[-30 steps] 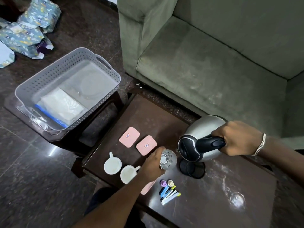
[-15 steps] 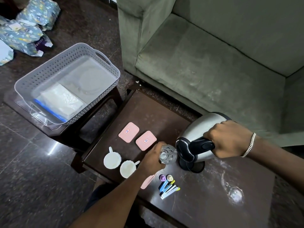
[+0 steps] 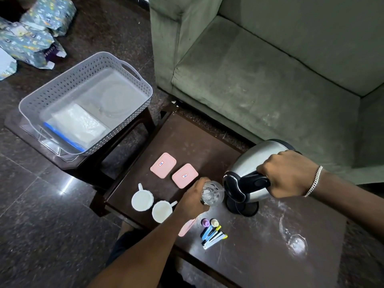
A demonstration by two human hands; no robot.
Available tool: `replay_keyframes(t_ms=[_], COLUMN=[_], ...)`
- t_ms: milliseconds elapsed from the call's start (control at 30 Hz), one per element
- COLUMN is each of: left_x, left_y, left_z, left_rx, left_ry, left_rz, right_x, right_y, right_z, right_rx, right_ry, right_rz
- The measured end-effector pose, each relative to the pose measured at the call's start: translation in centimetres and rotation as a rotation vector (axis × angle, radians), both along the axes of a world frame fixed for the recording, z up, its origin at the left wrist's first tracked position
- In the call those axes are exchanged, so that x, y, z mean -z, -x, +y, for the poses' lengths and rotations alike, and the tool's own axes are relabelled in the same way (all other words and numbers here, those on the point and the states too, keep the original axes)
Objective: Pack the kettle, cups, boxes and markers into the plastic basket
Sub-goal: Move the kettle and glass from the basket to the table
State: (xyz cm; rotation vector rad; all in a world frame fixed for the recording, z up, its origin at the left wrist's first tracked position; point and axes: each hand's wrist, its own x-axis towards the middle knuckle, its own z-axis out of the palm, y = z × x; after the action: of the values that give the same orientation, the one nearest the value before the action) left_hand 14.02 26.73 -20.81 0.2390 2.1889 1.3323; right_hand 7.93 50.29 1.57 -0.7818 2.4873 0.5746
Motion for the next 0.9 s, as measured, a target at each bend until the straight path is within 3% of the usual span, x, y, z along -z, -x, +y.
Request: replay_keyframes(t_ms=[900], left_x=[0.27], left_y=[-0.28], left_z=[0.12], left_rx=[-0.020], left_ry=[-0.006], left_rz=[0.009], right_x=[0.45], right_y=[-0.75], right_z=[-0.25], right_rx=[-0.023], right_ry=[0.027], right_rz=[0.034])
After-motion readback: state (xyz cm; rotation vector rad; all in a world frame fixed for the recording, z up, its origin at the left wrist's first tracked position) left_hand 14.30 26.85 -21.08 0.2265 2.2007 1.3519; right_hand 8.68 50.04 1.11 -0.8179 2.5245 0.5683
